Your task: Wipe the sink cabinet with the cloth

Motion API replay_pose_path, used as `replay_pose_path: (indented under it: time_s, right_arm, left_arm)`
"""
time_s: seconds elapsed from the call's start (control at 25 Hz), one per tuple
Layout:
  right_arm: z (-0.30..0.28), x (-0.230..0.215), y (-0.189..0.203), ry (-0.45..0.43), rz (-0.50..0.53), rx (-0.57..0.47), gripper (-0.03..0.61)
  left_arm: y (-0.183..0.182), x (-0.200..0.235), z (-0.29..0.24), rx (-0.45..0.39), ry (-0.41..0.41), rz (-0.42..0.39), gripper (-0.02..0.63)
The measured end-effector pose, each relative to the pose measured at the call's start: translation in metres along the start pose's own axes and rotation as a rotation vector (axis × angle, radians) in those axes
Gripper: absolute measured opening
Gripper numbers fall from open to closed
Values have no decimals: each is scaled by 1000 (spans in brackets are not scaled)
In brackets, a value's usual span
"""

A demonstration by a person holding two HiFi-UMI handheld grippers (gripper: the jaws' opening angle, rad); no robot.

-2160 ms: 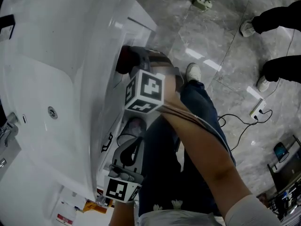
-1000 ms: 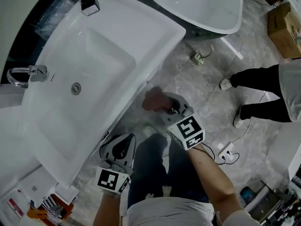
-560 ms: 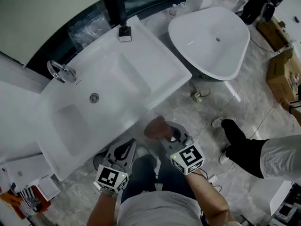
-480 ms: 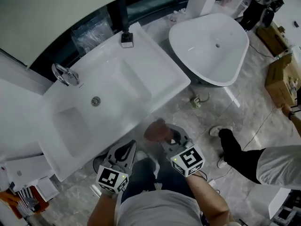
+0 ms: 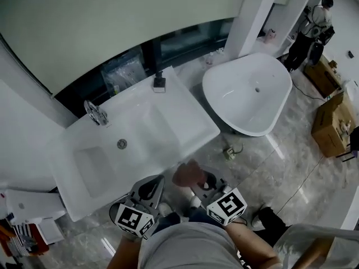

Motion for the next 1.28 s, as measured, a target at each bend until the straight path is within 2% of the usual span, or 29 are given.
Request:
replay_pose_path:
  time_s: [0.24, 0.52, 0.84, 1.28]
  right_arm:
    - [13, -3, -27, -33, 14, -61, 80]
    - [12, -5, -43, -55, 39, -98, 80]
    - [16, 1, -50, -24, 50, -130, 78]
    - [25, 7, -43, 5, 42, -125, 78]
  left_arm:
    - [-32, -11, -2, -61, -41, -49, 12]
    - [-52, -7, 10, -124, -89, -46, 12]
    - [-55, -1, 25, -151, -119, -49, 12]
    - [-47, -5, 39, -158, -118, -39, 12]
Point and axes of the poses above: the fingertips, and each gripper's own axes: z backward along the fingers, x to its left, y out of its underside, the point moved 1 cm from there along z, backward along the fingers, and after that the axes turned 13 degrees about x, right-handed, at the moved point
